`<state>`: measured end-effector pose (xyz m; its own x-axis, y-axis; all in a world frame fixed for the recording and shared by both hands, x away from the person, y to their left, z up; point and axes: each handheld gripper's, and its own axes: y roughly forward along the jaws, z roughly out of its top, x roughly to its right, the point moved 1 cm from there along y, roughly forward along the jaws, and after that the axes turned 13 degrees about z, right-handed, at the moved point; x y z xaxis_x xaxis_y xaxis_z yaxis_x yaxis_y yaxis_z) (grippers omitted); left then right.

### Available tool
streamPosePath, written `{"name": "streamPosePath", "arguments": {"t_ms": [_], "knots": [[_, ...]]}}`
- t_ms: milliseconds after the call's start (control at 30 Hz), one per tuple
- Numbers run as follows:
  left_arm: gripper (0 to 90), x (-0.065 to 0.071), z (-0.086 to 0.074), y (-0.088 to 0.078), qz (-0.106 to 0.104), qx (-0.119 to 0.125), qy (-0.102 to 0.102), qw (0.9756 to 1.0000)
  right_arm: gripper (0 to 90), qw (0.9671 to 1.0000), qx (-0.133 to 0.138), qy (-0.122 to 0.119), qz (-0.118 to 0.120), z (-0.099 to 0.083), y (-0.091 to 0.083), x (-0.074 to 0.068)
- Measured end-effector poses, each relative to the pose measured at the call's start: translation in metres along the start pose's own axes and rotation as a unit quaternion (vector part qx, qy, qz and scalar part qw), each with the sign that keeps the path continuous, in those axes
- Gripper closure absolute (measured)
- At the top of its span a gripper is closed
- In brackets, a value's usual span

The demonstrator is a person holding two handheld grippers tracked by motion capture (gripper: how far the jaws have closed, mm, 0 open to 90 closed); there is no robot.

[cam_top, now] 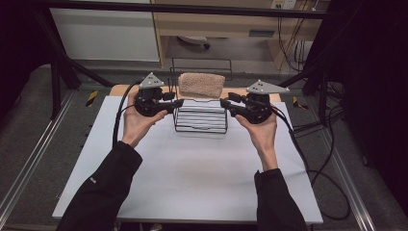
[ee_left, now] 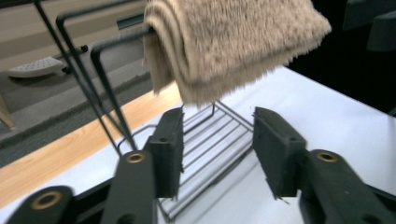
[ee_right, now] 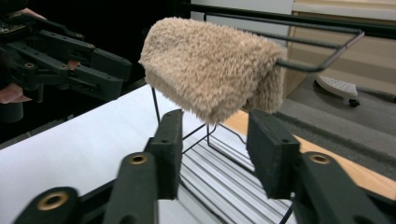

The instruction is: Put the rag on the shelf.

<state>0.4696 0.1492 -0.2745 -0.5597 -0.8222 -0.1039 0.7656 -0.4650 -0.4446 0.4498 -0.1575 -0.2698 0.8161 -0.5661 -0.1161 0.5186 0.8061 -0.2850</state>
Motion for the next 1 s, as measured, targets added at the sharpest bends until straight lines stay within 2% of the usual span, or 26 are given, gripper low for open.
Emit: {"name": "streamPosePath", "arguments": {"t_ms": [167, 300, 433, 633, 800, 1000], "knots": [[42.6, -0.003, -0.015, -0.012, 0.004, -0.010, -0.003, 0.9999, 40.2, 1.0000, -0.003, 0.008, -0.003, -0.011, -0.010, -0.001], [35.0, -0.006, -0.030, -0.020, 0.005, -0.019, 0.000, 0.9998, 26.5, 0.9999, -0.007, 0.013, -0.008, -0.020, -0.017, -0.001], [29.1, -0.009, -0.049, -0.026, 0.010, -0.032, 0.006, 0.9994, 17.8, 0.9995, -0.028, 0.013, -0.009, -0.032, -0.020, -0.001], [23.1, -0.014, -0.084, -0.034, 0.013, -0.053, 0.012, 0.9984, 11.9, 0.9983, -0.050, 0.031, -0.005, -0.054, -0.023, 0.002], [16.8, -0.019, -0.115, -0.038, 0.013, -0.070, -0.002, 0.9975, 8.9, 0.9977, -0.054, 0.042, -0.002, -0.074, -0.025, 0.004], [11.1, -0.022, -0.150, -0.043, 0.016, -0.078, -0.019, 0.9967, 6.6, 0.9966, -0.065, 0.050, 0.001, -0.098, -0.028, 0.005]]}}
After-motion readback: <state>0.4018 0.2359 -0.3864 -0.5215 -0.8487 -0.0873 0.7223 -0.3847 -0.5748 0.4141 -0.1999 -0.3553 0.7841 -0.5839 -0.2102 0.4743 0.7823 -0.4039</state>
